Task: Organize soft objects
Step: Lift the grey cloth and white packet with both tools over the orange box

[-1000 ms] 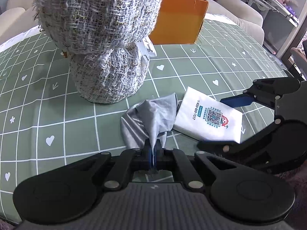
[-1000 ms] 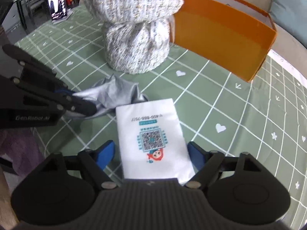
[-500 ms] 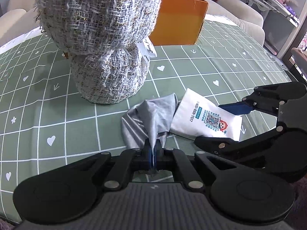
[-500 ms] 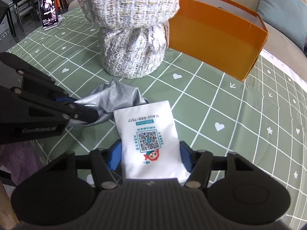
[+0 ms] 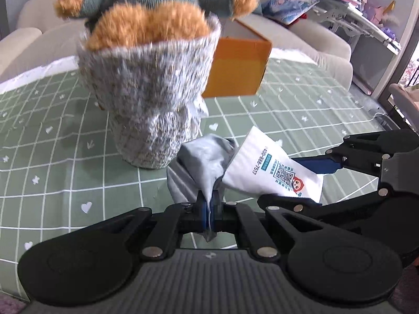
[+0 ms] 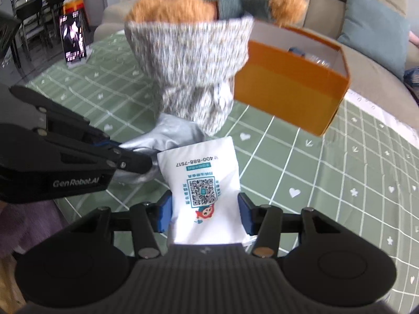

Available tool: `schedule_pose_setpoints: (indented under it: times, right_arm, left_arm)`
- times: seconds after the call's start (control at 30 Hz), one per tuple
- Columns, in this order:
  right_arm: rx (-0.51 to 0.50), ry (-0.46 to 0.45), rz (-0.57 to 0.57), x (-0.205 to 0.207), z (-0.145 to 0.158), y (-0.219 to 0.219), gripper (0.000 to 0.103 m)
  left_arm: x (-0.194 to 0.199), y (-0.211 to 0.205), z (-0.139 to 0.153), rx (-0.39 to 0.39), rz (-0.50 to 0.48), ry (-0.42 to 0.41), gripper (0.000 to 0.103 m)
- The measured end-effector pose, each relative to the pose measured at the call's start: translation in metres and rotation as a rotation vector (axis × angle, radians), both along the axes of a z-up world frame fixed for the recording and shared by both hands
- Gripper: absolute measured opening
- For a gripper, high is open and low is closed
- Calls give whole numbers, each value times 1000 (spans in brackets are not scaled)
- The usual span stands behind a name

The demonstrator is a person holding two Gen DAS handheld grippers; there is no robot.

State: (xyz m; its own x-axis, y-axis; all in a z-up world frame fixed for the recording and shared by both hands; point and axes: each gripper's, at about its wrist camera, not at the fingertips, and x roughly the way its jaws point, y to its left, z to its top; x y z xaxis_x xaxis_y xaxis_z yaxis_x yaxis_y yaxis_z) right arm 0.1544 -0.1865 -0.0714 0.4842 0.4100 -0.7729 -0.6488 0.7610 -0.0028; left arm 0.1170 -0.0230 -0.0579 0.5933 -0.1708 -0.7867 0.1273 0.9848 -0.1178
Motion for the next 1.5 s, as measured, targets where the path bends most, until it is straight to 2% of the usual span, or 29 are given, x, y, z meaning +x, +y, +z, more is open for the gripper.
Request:
schedule_pose_setpoints:
  times: [0.23, 0.4, 0.57, 0.8, 0.97, 1.07, 1.17, 1.33, 1.5]
  right_arm:
    - [36, -90, -60, -22, 47, -15, 51]
    - [46, -176, -100, -22, 87, -33, 52]
    - [62, -240, -114, 1, 129, -50, 52]
    - [114, -289, -119, 54, 179, -63, 53]
    - [112, -297, -116, 106, 197, -57, 53]
    - [141, -267, -121, 143, 205, -51, 53]
    - [160, -226, -108, 180, 211, -39, 53]
    - [152, -117, -59, 237, 201, -4, 54]
    - [138, 45, -35, 286, 164, 24, 55]
  left_arm:
    - [-21, -5, 50, -9, -42, -90, 2]
    - [-19, -15, 99, -23, -92, -174, 2]
    - [6, -33, 146, -34, -165, -257, 2]
    - [71, -47, 204, 0, -233, -322, 2]
    - [135, -51, 232, 45, -253, -270, 2]
    - [173, -47, 247, 73, -253, -233, 2]
    - [215, -36, 254, 67, -243, -146, 2]
    - [279, -3, 231, 75, -208, 23, 2]
    - [327, 40, 188, 87, -157, 158, 2]
